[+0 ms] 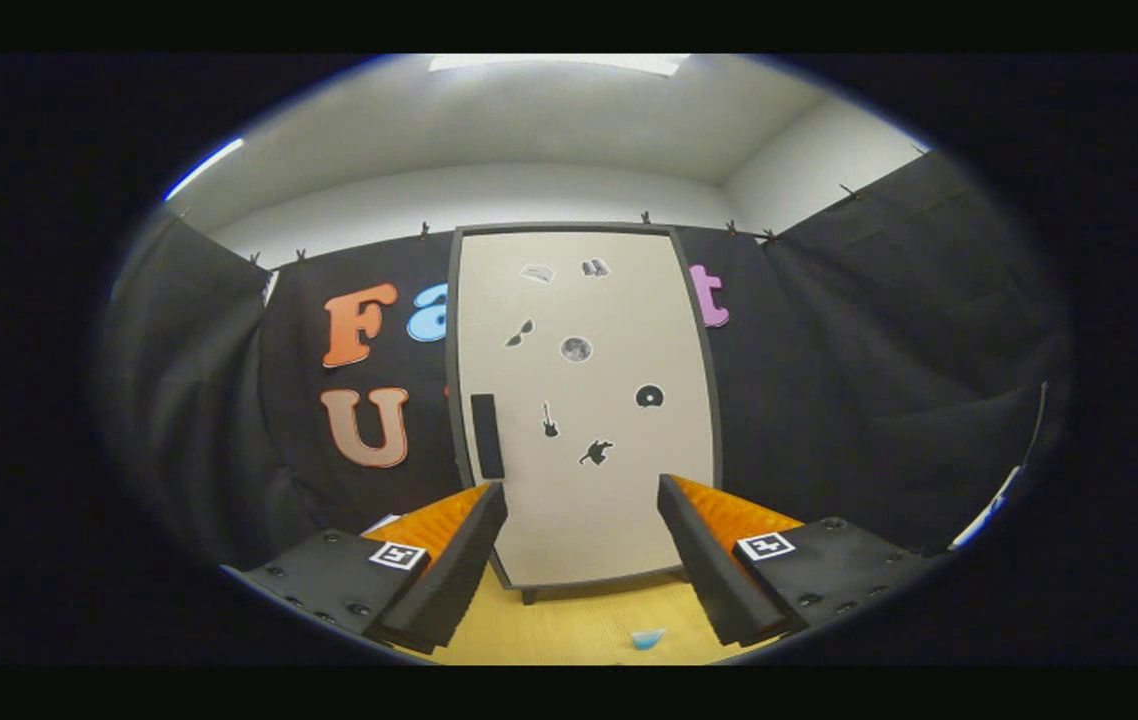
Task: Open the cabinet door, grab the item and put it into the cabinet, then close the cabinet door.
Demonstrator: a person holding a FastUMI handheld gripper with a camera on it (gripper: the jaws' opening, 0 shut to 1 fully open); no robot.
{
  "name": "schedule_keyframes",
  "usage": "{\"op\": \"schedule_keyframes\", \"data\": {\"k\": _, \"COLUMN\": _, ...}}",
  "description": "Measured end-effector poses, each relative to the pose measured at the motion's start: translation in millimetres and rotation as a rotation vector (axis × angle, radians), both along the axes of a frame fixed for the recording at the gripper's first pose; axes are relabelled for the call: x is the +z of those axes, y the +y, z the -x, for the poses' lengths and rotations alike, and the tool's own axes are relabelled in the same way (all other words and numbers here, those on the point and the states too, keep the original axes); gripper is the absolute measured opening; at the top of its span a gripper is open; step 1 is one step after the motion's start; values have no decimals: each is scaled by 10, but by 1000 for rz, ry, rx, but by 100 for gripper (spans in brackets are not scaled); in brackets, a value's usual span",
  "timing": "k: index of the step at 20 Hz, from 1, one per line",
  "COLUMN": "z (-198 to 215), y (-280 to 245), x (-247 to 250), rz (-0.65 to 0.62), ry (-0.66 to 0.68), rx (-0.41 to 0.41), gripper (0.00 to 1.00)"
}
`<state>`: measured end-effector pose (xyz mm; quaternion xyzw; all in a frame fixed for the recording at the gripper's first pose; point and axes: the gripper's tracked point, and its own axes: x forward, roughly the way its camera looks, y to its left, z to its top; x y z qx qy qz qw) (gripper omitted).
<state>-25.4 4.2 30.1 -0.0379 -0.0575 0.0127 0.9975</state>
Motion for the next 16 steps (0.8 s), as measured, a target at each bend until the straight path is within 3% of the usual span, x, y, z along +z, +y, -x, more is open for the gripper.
{"op": "schedule_keyframes", "data": {"k": 16, "z": -118, "y": 138, "x": -70, "rz": -1, "ry": 61, "rx": 8, "gripper": 97}}
